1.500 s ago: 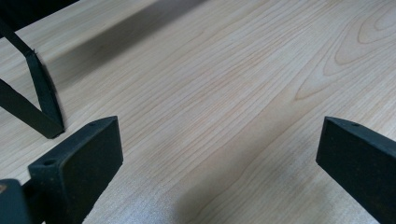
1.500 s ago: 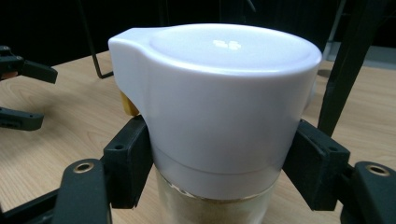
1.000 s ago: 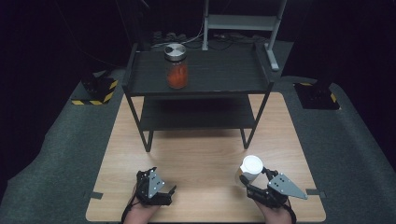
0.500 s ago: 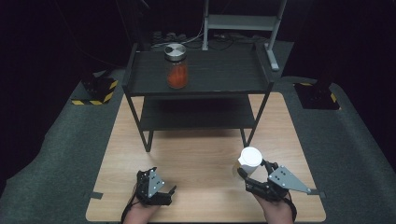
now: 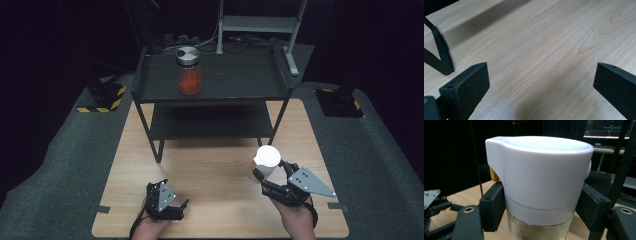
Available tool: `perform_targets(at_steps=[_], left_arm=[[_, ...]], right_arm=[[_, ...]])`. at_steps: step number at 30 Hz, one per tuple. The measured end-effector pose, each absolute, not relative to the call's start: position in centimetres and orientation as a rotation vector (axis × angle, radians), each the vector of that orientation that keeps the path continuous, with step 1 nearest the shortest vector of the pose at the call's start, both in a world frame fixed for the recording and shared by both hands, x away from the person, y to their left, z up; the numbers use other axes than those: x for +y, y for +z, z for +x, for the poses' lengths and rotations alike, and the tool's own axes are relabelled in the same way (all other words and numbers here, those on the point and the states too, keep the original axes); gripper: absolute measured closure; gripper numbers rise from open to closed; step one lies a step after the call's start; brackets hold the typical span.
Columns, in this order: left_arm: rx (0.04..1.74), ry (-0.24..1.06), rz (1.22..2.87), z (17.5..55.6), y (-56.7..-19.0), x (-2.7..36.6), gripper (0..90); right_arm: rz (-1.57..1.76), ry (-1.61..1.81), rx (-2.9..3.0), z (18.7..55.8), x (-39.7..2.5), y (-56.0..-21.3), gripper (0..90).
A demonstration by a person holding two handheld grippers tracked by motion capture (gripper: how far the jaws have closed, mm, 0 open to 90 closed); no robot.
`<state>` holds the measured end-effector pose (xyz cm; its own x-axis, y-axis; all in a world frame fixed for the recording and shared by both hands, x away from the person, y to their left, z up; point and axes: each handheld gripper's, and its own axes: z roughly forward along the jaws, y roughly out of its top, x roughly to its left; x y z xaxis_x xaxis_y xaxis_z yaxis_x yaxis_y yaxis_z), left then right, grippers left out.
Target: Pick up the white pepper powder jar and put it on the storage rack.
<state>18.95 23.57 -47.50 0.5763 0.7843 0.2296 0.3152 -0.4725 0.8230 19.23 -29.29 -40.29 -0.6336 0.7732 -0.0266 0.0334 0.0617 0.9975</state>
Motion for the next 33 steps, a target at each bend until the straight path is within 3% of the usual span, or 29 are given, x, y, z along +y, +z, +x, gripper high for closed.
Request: perform_targets(at_steps=[33], left_arm=[[0.870,0.738,2.024,19.3,-47.5,24.4,0.8]], right_arm=[[0.771,1.663,1.642,20.9,-28.1,-33.9,29.9]])
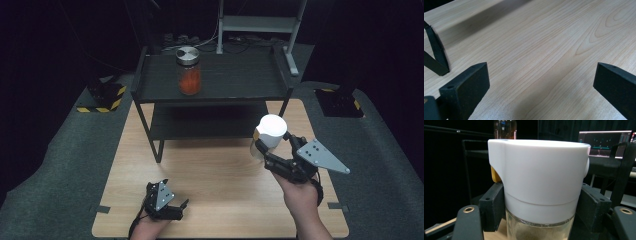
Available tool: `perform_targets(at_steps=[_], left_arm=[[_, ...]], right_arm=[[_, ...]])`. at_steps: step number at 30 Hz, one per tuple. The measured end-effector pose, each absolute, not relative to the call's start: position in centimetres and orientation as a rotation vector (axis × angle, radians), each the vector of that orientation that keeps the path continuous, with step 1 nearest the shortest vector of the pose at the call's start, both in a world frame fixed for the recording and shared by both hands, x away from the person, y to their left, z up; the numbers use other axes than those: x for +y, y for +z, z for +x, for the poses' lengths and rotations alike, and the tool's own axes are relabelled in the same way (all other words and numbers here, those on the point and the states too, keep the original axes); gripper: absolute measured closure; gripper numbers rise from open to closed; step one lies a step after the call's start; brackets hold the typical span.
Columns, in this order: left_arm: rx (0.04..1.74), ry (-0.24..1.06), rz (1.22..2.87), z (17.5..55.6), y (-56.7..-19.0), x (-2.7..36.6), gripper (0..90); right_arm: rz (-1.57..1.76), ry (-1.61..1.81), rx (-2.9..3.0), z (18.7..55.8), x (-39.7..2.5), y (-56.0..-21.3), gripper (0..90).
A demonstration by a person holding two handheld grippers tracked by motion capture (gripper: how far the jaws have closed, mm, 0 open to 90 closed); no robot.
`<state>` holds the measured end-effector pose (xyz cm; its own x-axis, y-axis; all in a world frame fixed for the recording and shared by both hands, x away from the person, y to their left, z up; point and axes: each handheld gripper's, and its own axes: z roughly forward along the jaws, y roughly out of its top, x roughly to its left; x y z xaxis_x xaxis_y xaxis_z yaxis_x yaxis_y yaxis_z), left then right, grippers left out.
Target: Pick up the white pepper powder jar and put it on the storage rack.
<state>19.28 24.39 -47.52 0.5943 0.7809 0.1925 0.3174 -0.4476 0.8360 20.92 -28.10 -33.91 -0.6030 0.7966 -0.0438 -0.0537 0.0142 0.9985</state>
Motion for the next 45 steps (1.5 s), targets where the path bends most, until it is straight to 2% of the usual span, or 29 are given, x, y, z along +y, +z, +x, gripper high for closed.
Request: perform_targets(at_steps=[24,45], left_arm=[[0.866,0.722,2.017,19.4,-47.5,24.7,0.8],[0.863,0.719,2.009,19.3,-47.6,24.9,0.8]], right_arm=[[0.744,1.662,1.573,23.1,-26.4,-29.1,29.9],[0.780,1.656,1.542,25.2,-25.3,-26.5,29.9]])
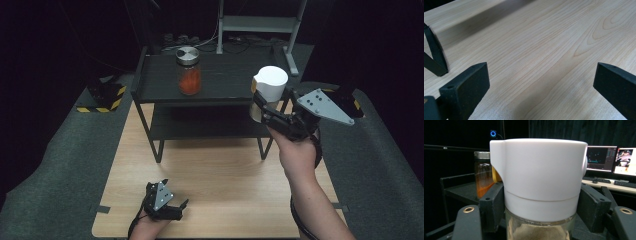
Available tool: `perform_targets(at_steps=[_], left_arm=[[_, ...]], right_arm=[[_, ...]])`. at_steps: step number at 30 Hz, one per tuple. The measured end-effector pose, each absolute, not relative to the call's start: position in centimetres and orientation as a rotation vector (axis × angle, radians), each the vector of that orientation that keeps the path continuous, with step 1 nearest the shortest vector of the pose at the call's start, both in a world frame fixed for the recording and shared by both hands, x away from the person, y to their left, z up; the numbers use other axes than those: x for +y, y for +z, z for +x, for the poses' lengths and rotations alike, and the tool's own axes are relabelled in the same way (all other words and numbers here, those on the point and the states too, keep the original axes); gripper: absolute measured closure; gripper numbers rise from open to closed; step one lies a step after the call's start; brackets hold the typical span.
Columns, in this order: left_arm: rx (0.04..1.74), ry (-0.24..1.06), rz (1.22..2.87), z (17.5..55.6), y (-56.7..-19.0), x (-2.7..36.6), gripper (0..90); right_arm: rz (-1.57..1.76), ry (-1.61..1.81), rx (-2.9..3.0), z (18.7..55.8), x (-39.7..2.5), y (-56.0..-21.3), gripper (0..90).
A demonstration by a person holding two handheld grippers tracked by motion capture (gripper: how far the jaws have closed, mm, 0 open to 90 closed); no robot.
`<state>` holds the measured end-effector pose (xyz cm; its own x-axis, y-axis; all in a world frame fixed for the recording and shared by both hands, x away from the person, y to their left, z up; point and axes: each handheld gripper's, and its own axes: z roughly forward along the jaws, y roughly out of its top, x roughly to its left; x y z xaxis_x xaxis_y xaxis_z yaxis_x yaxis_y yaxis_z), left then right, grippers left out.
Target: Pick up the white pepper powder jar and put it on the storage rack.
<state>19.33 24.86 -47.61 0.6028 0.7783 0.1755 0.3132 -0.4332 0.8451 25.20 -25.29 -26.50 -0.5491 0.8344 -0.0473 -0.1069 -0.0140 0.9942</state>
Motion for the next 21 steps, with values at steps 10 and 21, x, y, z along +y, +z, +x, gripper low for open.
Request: perform_targets(at_steps=[10,21], left_arm=[[0.865,0.716,2.001,19.3,-47.7,25.0,0.8],[0.870,0.702,1.984,19.3,-47.8,25.3,0.8]], right_arm=[[0.799,1.649,1.529,27.0,-24.0,-25.2,29.9],[0.823,1.622,1.525,29.7,-22.2,-24.2,29.9]])
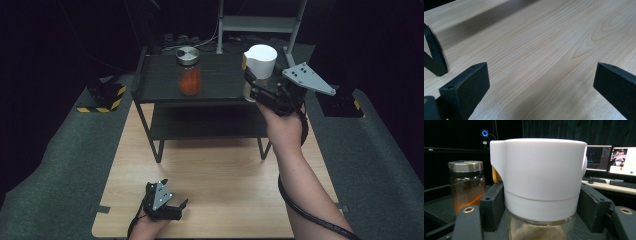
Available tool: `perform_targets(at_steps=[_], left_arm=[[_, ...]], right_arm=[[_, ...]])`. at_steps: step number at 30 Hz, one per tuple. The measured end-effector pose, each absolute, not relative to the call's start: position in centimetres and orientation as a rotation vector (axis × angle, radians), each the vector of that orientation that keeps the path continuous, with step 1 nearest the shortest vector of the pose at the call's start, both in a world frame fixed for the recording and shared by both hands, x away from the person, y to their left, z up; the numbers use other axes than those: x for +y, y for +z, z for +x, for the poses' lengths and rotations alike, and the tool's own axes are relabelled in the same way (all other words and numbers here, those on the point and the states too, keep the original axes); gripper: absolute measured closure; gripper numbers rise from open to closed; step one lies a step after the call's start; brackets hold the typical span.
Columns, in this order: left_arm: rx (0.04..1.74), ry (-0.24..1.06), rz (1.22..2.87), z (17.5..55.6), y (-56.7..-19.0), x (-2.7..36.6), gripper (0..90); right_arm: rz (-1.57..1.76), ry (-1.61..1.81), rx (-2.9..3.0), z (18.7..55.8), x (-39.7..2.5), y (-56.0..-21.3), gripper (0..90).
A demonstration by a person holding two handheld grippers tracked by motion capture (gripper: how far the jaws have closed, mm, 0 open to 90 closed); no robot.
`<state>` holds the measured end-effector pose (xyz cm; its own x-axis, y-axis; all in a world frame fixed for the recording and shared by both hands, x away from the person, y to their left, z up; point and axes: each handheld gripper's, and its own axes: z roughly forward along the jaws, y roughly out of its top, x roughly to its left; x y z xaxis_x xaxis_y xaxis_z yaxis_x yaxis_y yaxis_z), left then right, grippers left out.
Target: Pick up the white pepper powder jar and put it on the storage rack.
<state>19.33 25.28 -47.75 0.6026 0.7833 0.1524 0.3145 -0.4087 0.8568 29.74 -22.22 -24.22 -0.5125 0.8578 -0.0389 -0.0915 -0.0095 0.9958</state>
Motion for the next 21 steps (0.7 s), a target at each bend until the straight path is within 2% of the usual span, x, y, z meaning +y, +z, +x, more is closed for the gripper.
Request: perform_targets(at_steps=[21], left_arm=[[0.875,0.686,1.972,19.4,-47.8,25.6,0.8]], right_arm=[[0.834,1.596,1.539,32.3,-20.1,-23.7,29.9]])
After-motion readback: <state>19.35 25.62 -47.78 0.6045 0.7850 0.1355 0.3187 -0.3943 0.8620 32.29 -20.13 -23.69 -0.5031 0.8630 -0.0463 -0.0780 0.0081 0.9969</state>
